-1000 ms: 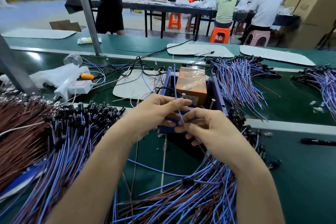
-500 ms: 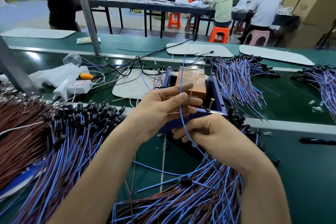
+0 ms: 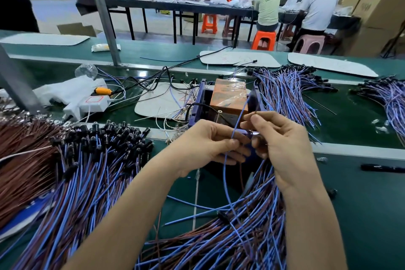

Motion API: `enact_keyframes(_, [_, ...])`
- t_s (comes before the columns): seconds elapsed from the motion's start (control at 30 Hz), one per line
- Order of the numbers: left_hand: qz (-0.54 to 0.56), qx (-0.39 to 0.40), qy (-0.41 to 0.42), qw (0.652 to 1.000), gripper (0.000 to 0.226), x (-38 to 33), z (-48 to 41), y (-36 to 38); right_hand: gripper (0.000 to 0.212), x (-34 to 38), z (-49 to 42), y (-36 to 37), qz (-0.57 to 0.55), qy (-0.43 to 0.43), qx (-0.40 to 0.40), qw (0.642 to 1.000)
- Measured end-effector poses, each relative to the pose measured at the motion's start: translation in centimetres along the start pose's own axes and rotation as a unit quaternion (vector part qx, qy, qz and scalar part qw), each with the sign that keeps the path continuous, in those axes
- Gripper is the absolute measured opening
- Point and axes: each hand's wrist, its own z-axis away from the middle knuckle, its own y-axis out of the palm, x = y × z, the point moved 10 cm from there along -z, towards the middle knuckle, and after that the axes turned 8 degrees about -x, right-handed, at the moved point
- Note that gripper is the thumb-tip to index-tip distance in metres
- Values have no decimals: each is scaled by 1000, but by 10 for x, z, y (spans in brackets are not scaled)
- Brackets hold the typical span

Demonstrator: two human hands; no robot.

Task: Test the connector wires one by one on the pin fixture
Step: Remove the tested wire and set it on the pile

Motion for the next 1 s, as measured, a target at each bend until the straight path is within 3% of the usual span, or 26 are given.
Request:
enact_keyframes(0.13, [49,-77,5,996,46,-1,-9,-24,23,-13,-9,-17,-1,43,-13,999])
enact_keyframes(0.23, [52,-123,-2,991,51,-1,-12,-40,25,-27,-17,-38,160,40,-33,986])
enact_keyframes(0.33, [41,-143,-29,988,36,4,-13,-50,25,-31,-22,-51,258,17,-55,964])
enact_keyframes(0.6, [-198,-189,-13,962,29,9,-10,-76,23,-35,-23,-50,270,15,-49,962])
enact_keyframes(1.0, [-304,-234,-17,923,33,12,-12,-88,25,-41,-26,-52,268,20,-47,962])
